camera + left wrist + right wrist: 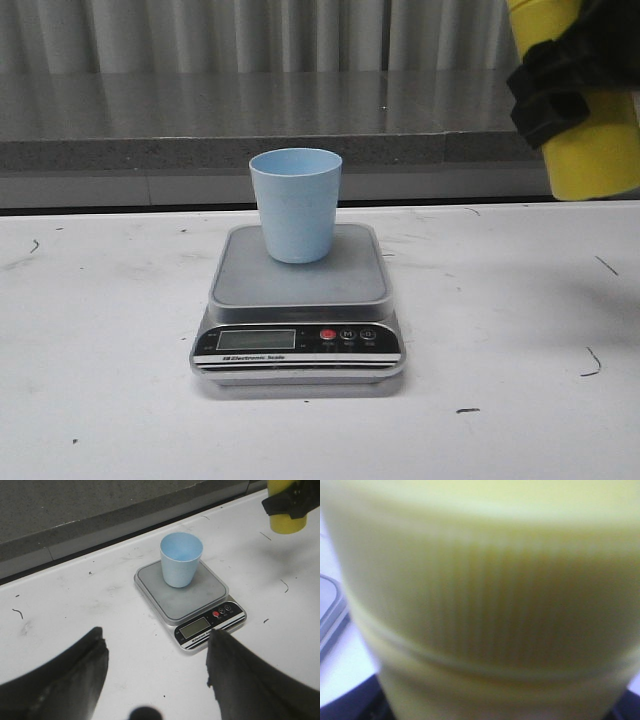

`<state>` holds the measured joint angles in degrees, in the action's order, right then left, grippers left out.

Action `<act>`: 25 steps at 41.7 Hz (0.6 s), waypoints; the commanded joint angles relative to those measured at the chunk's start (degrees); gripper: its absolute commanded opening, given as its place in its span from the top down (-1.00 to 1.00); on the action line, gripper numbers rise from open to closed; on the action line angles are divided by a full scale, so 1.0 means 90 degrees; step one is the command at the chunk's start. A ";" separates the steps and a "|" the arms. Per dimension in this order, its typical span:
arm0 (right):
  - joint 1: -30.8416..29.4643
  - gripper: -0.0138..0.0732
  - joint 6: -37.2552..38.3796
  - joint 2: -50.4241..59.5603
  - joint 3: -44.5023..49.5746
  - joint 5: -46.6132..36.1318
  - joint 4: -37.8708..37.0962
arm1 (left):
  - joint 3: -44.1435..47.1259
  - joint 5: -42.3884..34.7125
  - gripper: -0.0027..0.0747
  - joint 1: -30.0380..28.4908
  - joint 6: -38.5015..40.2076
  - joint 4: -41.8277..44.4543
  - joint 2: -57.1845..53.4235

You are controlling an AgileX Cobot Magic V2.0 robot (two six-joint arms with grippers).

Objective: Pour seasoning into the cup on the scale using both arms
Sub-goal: 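Lower the yellow bottle back onto the table with the right gripper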

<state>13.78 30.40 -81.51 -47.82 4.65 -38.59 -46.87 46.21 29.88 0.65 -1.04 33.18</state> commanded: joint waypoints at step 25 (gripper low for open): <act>-0.1371 -0.15 -0.1832 -0.1692 0.1204 -0.6370 0.1364 | -0.0156 -0.0439 -0.18 -0.0011 0.0051 -0.0026 0.0012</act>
<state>1.70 18.27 -96.61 -35.57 -41.34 -29.65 -46.87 46.21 29.88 0.65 -1.04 33.18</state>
